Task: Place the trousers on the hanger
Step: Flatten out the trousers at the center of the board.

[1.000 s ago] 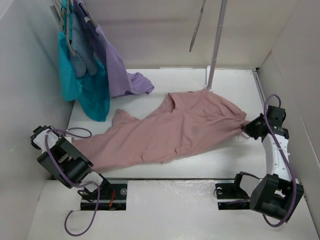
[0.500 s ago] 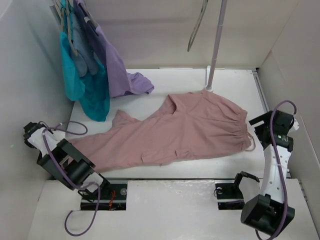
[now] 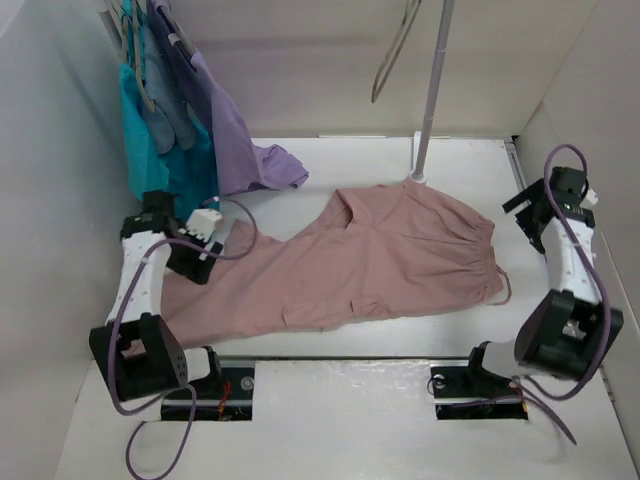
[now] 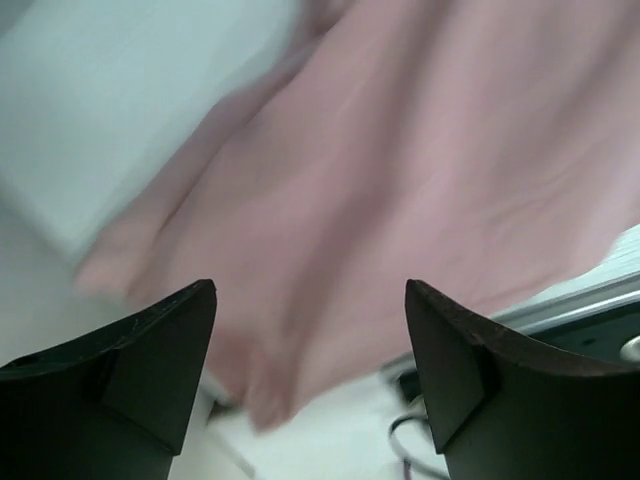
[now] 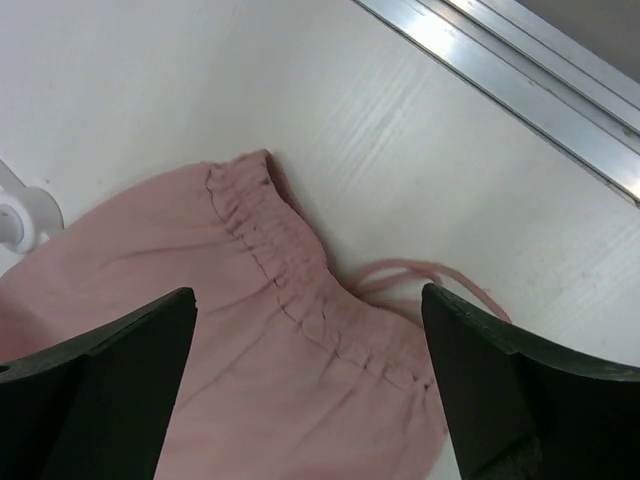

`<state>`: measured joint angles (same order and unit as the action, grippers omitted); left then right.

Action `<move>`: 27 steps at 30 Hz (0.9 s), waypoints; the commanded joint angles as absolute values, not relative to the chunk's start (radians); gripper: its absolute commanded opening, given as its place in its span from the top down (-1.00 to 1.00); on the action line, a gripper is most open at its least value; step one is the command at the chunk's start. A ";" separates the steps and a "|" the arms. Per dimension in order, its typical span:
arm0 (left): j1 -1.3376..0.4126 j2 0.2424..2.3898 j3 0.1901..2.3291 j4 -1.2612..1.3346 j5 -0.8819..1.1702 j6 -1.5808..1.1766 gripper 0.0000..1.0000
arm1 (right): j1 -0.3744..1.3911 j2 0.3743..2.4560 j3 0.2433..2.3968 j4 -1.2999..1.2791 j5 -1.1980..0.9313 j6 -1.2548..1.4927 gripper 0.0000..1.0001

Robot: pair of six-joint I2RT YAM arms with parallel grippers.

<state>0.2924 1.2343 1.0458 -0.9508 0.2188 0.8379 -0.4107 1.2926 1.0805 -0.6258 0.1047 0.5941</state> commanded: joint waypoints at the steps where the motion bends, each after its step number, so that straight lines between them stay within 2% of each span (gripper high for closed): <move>1: 0.123 1.259 1.028 -0.843 0.279 0.580 -0.45 | -0.325 1.424 1.213 -0.575 0.132 0.555 -0.96; 4: 0.040 1.316 1.081 -0.697 0.282 0.441 -0.48 | -0.304 1.537 1.319 -0.575 0.104 0.569 -0.96; 8: 0.029 1.436 1.158 -0.562 0.307 0.304 -0.48 | -0.279 1.763 1.462 -0.618 0.081 0.581 -0.96; 12: 0.029 1.557 1.206 -0.402 0.293 0.172 -0.48 | -0.249 1.906 1.589 -0.667 0.135 0.569 -0.96; 20: -0.009 1.833 1.350 -0.385 0.287 0.060 -0.48 | -0.238 2.048 1.663 -0.680 0.106 0.609 -0.96; 27: -0.054 1.859 1.295 -0.385 0.209 0.060 -0.46 | -0.195 2.031 1.635 -0.718 0.142 0.609 -0.96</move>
<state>-0.0433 1.8858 1.3060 -0.3859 0.2420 0.0860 -0.2138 2.0792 1.6279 -0.6918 0.1066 0.5987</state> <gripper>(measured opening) 0.731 0.983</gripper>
